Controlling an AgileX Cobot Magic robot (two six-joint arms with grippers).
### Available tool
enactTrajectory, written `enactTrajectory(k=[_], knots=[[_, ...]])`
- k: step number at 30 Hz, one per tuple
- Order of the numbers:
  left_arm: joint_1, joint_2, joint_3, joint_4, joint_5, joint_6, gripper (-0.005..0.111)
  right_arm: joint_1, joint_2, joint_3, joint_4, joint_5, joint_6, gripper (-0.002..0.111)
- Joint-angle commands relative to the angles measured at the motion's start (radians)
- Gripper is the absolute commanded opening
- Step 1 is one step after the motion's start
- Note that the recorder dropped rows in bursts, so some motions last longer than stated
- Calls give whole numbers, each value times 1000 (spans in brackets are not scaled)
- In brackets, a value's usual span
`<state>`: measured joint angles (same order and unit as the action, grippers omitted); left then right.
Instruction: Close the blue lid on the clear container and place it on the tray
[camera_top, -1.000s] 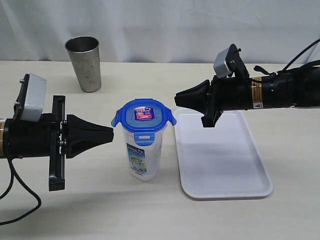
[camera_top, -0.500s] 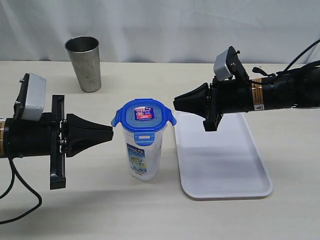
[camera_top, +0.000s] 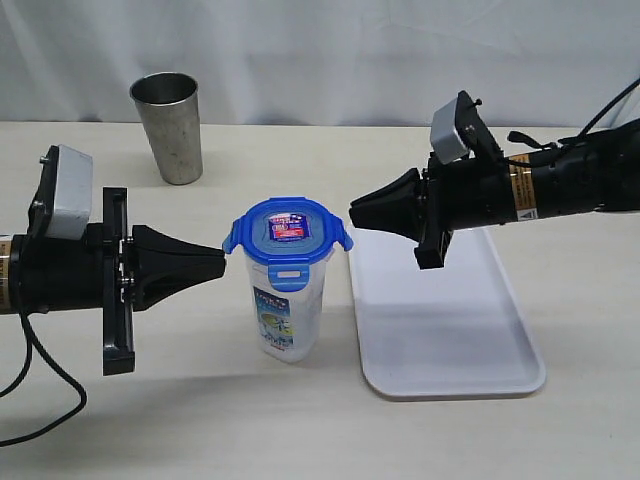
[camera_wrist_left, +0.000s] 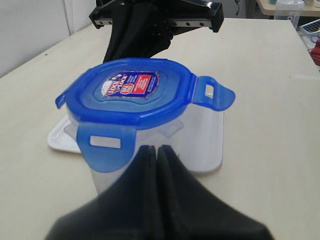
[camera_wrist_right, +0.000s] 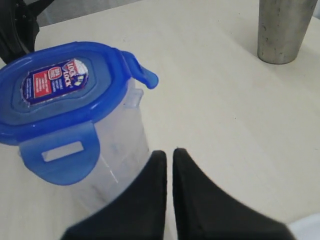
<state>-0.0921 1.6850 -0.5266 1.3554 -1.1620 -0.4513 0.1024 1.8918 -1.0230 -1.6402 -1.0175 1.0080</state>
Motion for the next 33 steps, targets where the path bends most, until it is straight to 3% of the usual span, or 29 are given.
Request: enactTrajectory(k=[1, 23, 33], knots=[[-4, 1, 4, -15, -2, 2, 0, -7, -10, 11, -6, -13, -18, 5], [-4, 1, 4, -15, -11, 2, 0, -7, -15, 30, -55, -140, -2, 5], [-4, 1, 4, -15, -11, 2, 0, -7, -39, 41, -55, -104, 4, 5]])
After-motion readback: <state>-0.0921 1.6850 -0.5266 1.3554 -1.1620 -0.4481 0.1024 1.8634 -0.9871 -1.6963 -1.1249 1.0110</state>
